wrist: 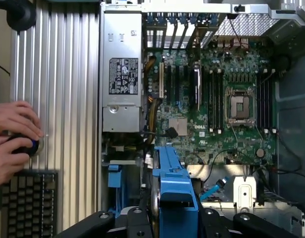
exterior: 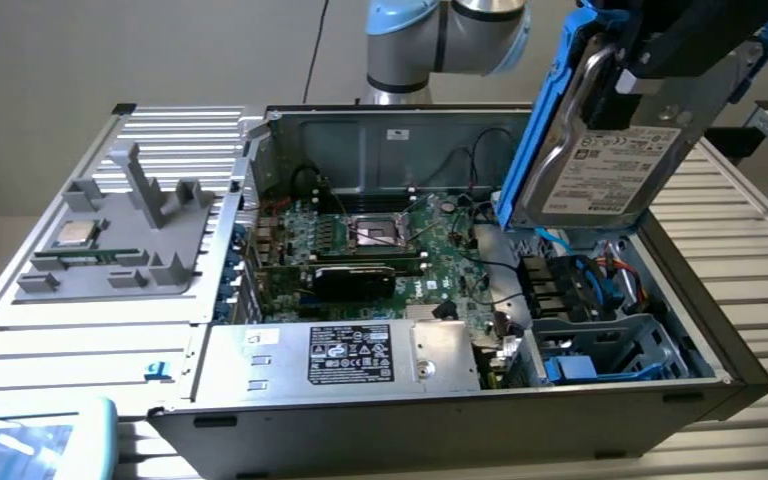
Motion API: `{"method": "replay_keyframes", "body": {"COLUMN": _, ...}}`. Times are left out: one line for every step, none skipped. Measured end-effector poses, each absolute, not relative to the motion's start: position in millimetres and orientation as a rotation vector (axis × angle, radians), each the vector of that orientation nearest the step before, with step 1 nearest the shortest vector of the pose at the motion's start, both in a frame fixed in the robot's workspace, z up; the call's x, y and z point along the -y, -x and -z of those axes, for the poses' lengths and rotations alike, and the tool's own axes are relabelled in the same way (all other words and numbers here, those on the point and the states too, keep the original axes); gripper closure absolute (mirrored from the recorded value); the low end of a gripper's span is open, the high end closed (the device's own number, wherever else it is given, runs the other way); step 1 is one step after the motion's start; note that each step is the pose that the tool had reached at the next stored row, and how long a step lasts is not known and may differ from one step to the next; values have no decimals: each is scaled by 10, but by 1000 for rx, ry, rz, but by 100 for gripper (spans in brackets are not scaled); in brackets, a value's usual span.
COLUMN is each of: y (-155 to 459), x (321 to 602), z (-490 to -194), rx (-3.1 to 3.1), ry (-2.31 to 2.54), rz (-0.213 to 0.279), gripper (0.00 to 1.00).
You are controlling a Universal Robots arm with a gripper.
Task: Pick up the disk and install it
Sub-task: 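Pick up the disk, then insert the disk into the insertion slot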
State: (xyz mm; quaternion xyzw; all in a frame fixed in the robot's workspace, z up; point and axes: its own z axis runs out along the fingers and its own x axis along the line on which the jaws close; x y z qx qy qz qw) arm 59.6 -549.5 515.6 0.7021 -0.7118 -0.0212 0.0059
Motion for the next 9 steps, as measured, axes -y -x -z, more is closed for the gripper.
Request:
{"method": "replay_keyframes", "body": {"y": -633, "x": 5508, "z": -5159, "rx": 2228, "ry": -2197, "rz": 66, "gripper": 63}}
{"method": "replay_keyframes", "body": {"y": -670, "x": 5521, "z": -5161, "rx": 2228, "ry": -2197, "rz": 66, "gripper": 63}}
{"method": "replay_keyframes", "body": {"y": -707, "x": 5533, "z": -5162, "rx": 2228, "ry": -2197, "rz": 66, "gripper": 63}}
{"method": "replay_keyframes", "body": {"y": -747, "x": 5548, "z": -5164, "rx": 2228, "ry": -2197, "rz": 66, "gripper": 63}}
{"method": "replay_keyframes", "body": {"y": -782, "x": 5560, "z": -5164, "rx": 2228, "ry": -2197, "rz": 66, "gripper": 63}}
{"method": "replay_keyframes", "body": {"y": -815, "x": 5573, "z": -5164, "rx": 2228, "ry": -2197, "rz": 66, "gripper": 63}}
{"method": "replay_keyframes", "body": {"y": -847, "x": 5584, "z": -5164, "rx": 2228, "ry": -2198, "rz": 66, "gripper": 63}}
{"method": "replay_keyframes", "body": {"y": -879, "x": 5594, "z": -5164, "rx": 2228, "ry": -2197, "rz": 66, "gripper": 63}}
{"method": "replay_keyframes", "body": {"y": -907, "x": 5600, "z": -5164, "rx": 2228, "ry": -2197, "rz": 66, "gripper": 63}}
